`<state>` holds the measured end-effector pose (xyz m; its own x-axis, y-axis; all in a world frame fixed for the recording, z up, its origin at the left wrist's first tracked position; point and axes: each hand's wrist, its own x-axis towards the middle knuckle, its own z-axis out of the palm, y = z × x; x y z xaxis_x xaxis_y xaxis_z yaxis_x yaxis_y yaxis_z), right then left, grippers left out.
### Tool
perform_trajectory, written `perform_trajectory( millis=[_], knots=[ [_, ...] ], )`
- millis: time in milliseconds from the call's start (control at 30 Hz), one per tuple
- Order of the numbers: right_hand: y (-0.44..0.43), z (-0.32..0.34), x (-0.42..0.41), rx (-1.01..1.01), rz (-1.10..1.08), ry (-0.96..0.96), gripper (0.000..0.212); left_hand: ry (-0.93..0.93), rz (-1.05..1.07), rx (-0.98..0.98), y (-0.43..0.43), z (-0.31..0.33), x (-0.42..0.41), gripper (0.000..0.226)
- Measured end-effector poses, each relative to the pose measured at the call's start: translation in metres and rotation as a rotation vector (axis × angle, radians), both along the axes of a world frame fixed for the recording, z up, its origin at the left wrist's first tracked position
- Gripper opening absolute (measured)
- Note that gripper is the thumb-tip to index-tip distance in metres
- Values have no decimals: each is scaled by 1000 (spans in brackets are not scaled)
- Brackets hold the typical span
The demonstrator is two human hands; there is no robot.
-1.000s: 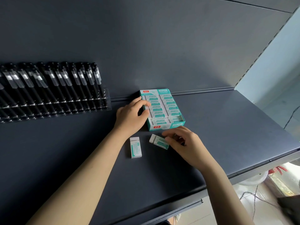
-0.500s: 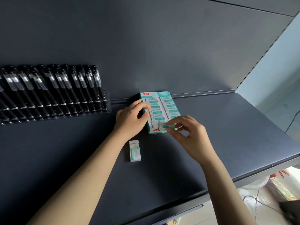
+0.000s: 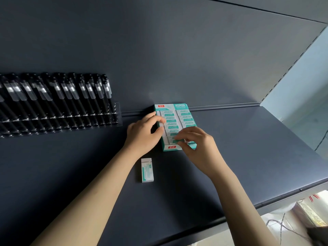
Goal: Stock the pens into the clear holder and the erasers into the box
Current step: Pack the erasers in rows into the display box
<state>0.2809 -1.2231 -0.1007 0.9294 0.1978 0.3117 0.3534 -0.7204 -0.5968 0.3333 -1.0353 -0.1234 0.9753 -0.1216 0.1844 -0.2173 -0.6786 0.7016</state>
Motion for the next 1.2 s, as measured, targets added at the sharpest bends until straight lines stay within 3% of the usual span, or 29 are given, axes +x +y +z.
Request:
perform_trajectory(
  millis=[167,433,567,667,833,1000,1200],
  knots=[
    [-1,-6,-3,-11,19,-35,19,14,14,-1,0,3,-1,19],
    [-3,-4,-4,7,31,64,20,28,14,-19,0,4,-2,19],
    [8,-12,-14,-10,-62,-57,25,53,1,-35,2,5,-2,20],
    [27,-12,-26,11,26,-138,21,51,-1,-56,4,6,-1,20],
    [53,-14,-44,-32,184,-6,16,70,-18,-78,6,7,-2,22],
    [57,-15,-50,-63,135,146,31,70,-31,-47,7,10,-4,25],
    [50,-6,-53,-112,143,227,30,76,-38,-45,7,10,-5,25]
  ],
)
